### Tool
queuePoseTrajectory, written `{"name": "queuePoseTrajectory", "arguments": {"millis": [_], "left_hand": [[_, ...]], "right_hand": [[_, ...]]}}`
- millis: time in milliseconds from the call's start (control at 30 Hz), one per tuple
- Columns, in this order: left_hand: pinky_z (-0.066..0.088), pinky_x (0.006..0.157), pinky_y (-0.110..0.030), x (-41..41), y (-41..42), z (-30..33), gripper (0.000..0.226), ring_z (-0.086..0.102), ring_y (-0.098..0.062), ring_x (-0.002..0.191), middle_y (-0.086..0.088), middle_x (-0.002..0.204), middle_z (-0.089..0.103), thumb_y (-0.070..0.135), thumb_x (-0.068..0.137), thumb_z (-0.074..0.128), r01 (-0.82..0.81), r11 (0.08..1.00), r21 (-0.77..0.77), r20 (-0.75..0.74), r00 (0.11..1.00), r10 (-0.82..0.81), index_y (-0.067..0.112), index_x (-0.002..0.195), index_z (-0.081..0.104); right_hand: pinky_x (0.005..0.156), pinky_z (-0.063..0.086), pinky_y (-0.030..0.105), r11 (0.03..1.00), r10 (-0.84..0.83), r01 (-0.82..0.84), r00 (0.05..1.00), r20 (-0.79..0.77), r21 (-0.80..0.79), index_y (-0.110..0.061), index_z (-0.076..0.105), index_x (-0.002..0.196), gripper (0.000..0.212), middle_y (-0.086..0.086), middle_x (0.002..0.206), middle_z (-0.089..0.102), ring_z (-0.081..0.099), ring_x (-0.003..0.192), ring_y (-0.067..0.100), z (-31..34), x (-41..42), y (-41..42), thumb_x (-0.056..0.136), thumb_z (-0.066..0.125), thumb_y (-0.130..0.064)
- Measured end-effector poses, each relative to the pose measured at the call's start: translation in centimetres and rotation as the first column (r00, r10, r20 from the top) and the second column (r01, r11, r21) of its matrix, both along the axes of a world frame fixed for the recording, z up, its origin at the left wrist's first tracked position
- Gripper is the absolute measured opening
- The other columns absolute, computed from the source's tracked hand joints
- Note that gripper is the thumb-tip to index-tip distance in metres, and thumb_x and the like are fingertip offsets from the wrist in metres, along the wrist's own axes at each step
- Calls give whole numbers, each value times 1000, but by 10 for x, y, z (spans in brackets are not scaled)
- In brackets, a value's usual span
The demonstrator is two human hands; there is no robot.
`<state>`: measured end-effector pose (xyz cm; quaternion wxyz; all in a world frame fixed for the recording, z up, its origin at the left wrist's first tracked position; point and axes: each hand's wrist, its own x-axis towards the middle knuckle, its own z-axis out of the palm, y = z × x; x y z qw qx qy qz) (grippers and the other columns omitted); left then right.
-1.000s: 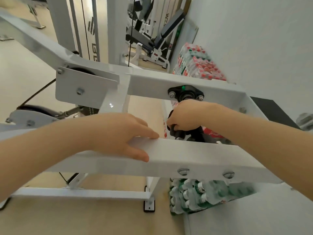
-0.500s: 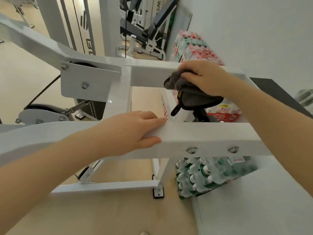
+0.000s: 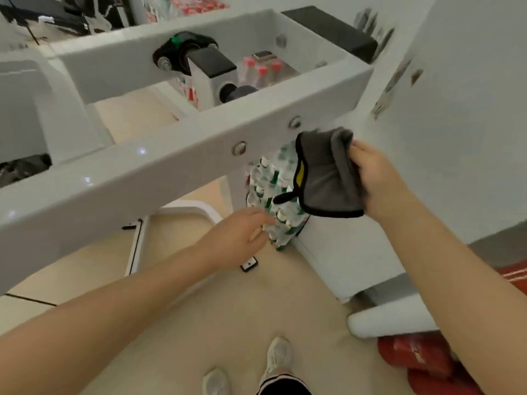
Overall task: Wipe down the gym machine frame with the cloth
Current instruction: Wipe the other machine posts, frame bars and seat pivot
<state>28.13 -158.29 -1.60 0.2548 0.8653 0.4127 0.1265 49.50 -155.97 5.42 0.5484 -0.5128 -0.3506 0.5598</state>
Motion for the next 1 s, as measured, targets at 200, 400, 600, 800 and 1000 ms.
{"name": "queuePoseTrajectory", "arguments": {"millis": [200, 400, 600, 800, 1000], "left_hand": [[37, 82, -13, 11, 44, -32, 36, 47, -7, 104, 4, 128, 48, 16, 95, 45, -403, 884, -235, 101, 895, 435, 18, 131, 45], [36, 89, -20, 37, 104, -102, 39, 47, -16, 112, -9, 126, 45, 4, 90, 46, -680, 732, 45, 376, 691, 618, 6, 129, 46], [35, 94, -24, 15, 139, -171, 33, 48, -27, 110, -19, 118, 52, 0, 86, 45, -665, 575, 477, 567, 733, 377, -2, 118, 52], [27, 107, -48, 2, 170, -197, 42, 42, -36, 122, -22, 133, 48, 4, 87, 46, -560, 247, 791, 465, 812, 354, -1, 128, 44], [47, 87, -47, -4, 186, -196, 43, 53, -43, 112, -27, 129, 50, 2, 92, 44, -589, 249, 769, 532, 806, 260, -10, 133, 39]], "right_hand": [[71, 52, 33, 959, -168, 182, 982, 84, -219, -19, 53, 105, 16, 5, 94, 61, 59, 77, 18, -77, 8, 18, 101, 37, -18], [62, 44, 20, 977, -118, 132, 989, 92, -165, -22, 47, 107, 13, -3, 94, 55, 52, 78, 7, -157, -16, 75, 102, 35, -22], [64, 45, 13, 995, -66, 64, 997, 29, 70, -20, 46, 114, 17, -6, 97, 55, 54, 84, 6, -234, -53, 126, 102, 34, -22], [85, 45, 23, 906, -54, 45, 998, 10, 421, -16, 46, 118, 20, -1, 106, 55, 54, 97, 12, -250, -86, 168, 102, 35, -20], [92, 42, 29, 740, -55, -52, 989, 137, 670, -10, 38, 125, 25, 9, 119, 54, 53, 105, 18, -220, -123, 175, 100, 35, -14]]}}
